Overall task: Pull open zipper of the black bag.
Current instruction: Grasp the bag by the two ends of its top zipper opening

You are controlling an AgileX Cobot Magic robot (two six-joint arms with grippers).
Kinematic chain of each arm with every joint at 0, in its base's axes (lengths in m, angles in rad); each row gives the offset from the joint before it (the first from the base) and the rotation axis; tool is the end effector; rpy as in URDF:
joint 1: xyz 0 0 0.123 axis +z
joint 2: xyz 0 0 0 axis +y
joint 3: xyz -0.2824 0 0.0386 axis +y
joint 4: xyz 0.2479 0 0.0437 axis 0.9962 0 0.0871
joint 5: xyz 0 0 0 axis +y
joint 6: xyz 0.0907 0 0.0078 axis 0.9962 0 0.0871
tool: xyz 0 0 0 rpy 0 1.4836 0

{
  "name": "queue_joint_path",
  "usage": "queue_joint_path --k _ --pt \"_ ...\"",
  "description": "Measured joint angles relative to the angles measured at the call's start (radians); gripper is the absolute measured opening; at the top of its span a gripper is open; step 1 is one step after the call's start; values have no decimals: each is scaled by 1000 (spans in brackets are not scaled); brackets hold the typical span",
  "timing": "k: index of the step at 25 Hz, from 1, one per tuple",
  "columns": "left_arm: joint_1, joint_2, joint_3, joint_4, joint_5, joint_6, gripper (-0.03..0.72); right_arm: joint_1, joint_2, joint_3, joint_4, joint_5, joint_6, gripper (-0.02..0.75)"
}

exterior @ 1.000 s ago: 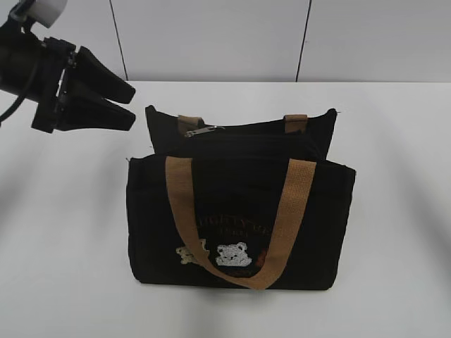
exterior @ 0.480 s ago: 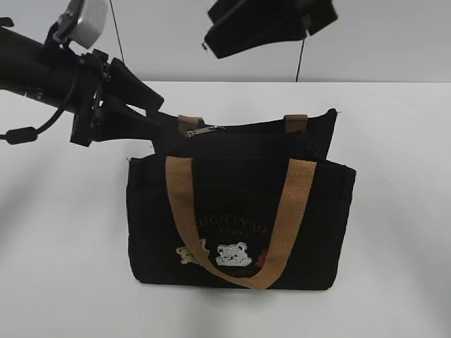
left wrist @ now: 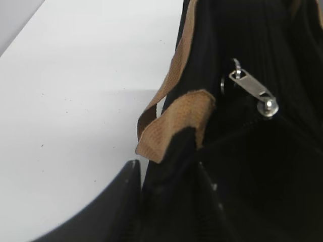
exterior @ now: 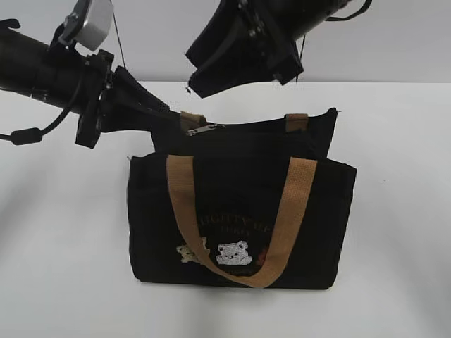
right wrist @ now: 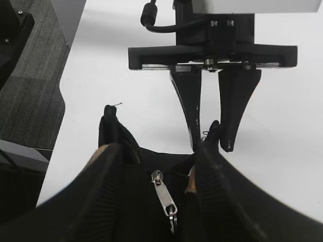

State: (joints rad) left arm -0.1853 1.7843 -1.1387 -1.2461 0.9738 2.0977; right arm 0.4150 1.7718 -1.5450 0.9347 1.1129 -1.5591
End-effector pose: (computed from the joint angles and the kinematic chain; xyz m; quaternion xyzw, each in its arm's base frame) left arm 0.3332 -0.1351 0.2291 0.6056 0.6277 -0.2691 0.4084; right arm 0.3199 0.2128 0.3252 -0.6624 0.5965 0.2854 0.3520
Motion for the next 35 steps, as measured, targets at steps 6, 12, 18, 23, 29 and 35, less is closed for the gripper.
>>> queue_joint_path --k 6,12,18,23,29,35 --pt "0 0 0 3 1 4 52 0 61 -1 -1 -4 -30 359" --pt "0 0 0 3 3 5 52 0 110 -1 -1 -7 -33 359" --pt "0 0 0 4 4 6 52 0 150 -1 -1 -8 -36 359" --pt "0 0 0 4 4 6 52 0 173 -1 -3 3 -37 359" --pt "0 0 0 4 4 6 52 0 182 -1 -21 18 -37 356" --pt "0 0 0 5 4 6 52 1 187 -1 -26 23 -37 139"
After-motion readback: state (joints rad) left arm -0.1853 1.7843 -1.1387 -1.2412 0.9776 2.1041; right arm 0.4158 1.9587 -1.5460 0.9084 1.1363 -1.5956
